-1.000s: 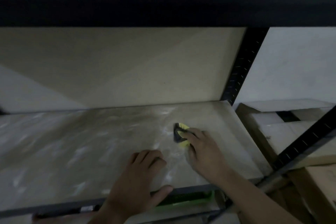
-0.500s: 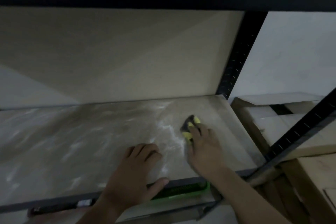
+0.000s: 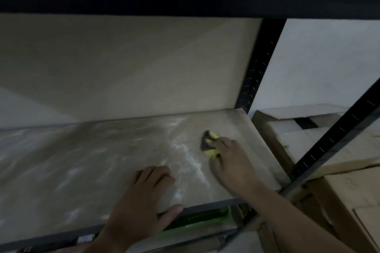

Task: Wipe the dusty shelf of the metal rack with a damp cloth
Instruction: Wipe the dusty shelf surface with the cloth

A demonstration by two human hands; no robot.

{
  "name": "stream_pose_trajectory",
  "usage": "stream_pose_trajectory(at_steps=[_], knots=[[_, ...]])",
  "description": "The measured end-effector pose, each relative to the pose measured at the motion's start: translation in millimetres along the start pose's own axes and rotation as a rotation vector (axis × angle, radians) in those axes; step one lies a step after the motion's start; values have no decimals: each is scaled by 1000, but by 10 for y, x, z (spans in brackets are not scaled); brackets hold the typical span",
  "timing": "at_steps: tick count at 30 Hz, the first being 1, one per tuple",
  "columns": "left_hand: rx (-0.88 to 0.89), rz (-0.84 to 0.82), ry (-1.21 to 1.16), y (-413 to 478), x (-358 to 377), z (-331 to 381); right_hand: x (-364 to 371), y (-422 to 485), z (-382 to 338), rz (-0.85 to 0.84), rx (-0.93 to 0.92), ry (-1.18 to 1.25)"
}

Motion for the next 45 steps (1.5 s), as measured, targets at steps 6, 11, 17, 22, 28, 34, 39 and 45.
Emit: stream_pose_trajectory(at_steps=[6, 11, 17, 22, 28, 34, 39, 45], knots=[[-13, -30, 15, 9, 29, -6, 253, 445, 94, -124, -219, -8], [10, 13, 17, 24, -26, 51, -401, 808, 1199, 170, 410, -226], [12, 8, 0, 30, -41, 41, -250, 885, 835, 147, 330, -234], [-2, -8, -29, 15, -21, 32, 52, 569, -80, -228, -80, 182], [7, 13, 15, 16, -12, 47, -414, 776, 680, 74, 191, -98], [4, -5, 21, 31, -17, 44, -68, 716, 688, -66, 260, -175], [2, -47, -44, 30, -30, 38, 143, 303, -219, -119, -185, 22], [-41, 56, 68, -403, -205, -403, -213, 875, 376, 37, -17, -357]])
Point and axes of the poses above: each hand's wrist, its own y-axis towards the middle knuckle, its own x-axis out of the palm, z = x × y, the point moved 7 cm from there along y, towards the middle knuckle, and after that the axes turned 12 degrees about y, right-handed, at the moved point
